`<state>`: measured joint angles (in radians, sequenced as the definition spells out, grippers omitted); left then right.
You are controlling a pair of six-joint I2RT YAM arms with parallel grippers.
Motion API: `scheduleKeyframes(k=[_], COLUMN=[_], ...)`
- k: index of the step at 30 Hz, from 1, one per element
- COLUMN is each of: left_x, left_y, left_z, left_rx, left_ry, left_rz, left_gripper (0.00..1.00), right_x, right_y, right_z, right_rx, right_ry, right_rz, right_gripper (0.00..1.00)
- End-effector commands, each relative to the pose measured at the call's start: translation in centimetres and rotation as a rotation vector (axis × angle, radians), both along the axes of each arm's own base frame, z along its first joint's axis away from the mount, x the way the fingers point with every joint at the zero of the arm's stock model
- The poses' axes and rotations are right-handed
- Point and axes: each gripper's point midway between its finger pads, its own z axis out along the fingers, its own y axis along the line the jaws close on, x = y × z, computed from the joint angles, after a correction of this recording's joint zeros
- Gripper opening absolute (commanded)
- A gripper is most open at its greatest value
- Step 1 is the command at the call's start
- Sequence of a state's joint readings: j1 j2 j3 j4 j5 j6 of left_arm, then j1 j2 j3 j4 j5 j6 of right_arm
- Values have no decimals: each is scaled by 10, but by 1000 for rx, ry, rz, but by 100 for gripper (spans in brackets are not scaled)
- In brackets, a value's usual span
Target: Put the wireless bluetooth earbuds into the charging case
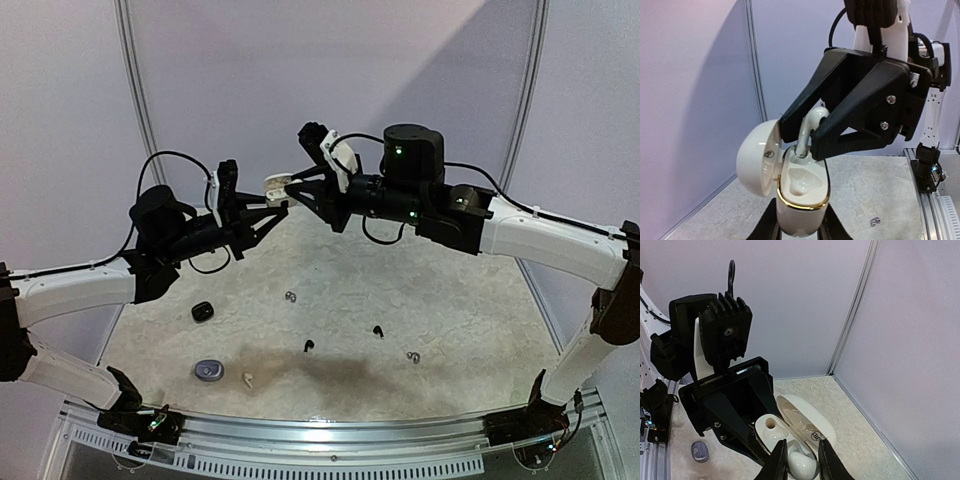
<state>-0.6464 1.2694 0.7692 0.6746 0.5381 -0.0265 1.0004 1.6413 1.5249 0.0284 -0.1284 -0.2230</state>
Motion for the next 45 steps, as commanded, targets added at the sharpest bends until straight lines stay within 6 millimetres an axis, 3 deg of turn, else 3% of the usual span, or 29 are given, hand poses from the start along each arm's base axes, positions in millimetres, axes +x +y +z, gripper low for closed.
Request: scheduleKeyframes(k=[1, 11, 22, 27, 31, 35, 41, 45], left_x=[-7, -6, 13, 17, 17, 19, 21, 13], left_y=[-5, -5, 6, 11, 17, 25, 48, 62], left_z=[6, 3, -19, -26, -29, -34, -40, -46], left_rx=[-14, -9, 25, 20, 14, 11, 17, 21], left_ry=[-32, -16, 148, 194, 224, 263, 290, 292], left_rz=[-25, -24, 74, 104, 119, 152, 240, 273], left_gripper=[0, 0, 0, 0, 0, 0, 0, 0], right_x=[4, 6, -20, -30, -32, -35, -46, -36], right_y=[2, 2, -27, -39, -45, -48, -48, -35], right_z=[-10, -6, 53, 53, 33, -7, -109, -175], right_rx=[-34, -28, 72, 74, 55, -17, -269, -305], right_ry=[6, 0, 60, 163, 301, 408, 512, 780], right_rz=[-15, -28, 3, 8, -26, -44, -21, -171], right_gripper=[20, 18, 29, 35, 39, 42, 45, 41])
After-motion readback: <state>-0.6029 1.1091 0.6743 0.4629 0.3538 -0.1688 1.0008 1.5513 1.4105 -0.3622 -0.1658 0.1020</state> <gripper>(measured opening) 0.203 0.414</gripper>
